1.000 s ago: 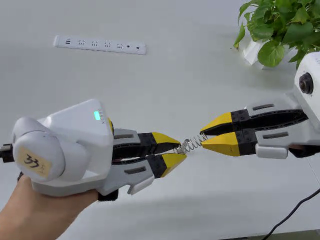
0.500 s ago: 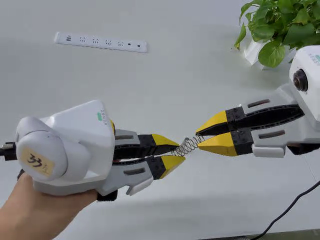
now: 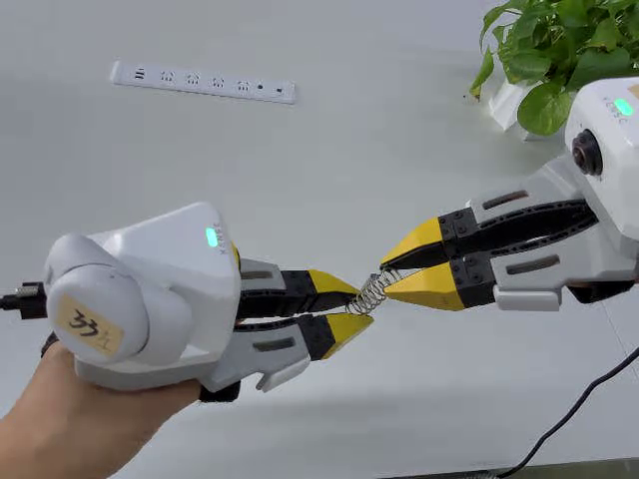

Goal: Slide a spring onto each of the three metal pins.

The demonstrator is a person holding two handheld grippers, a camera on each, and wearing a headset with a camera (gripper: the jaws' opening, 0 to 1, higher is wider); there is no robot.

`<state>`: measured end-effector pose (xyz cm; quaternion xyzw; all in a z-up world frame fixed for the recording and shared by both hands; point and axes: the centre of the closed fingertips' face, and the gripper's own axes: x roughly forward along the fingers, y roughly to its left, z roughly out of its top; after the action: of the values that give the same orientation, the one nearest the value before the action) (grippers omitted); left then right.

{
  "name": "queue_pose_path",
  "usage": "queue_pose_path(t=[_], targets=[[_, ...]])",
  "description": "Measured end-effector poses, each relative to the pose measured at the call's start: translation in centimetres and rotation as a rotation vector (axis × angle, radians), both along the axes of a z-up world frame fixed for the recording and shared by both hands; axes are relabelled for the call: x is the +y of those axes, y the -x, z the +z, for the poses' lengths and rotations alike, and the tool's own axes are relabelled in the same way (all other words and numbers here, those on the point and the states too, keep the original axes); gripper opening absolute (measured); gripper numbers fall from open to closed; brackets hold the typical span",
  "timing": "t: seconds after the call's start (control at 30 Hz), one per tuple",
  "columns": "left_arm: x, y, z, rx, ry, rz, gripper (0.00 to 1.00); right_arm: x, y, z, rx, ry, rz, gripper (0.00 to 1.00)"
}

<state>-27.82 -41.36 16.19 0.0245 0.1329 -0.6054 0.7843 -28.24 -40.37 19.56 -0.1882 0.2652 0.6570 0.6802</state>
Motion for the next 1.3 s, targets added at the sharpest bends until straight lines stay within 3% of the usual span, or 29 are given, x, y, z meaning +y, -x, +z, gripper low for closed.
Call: queue_pose_path(t=[0.2,0.37,0.53,0.67,0.73,1.3], targets=[[0.0,-0.1,0.0,0.004,0.007,0.005,0.06,-0.1,0.0,-0.1,0.006,0.015,0.004,0.07],[0.0,-0.1,-0.1,0.007,0.012,0.007,0.06,-0.1,-0.4,-0.1,0.005,0.039,0.011,0.14],[0.0,-0.2,-0.1,0.008,0.017,0.009,0.06,0.2,-0.1,-0.8,-0.004,0.124,0.088,0.17],[-0.1,-0.3,-0.1,0.007,0.021,0.008,0.06,0.4,0.2,-1.8,-0.039,0.224,0.173,0.17],[-0.1,-0.3,-0.1,0.006,0.021,0.007,0.06,0.6,0.2,-2.1,-0.05,0.248,0.201,0.16],[0.1,-0.6,-0.1,0.002,0.023,0.009,0.06,0.4,-0.3,-3.0,-0.05,0.351,0.331,0.08]])
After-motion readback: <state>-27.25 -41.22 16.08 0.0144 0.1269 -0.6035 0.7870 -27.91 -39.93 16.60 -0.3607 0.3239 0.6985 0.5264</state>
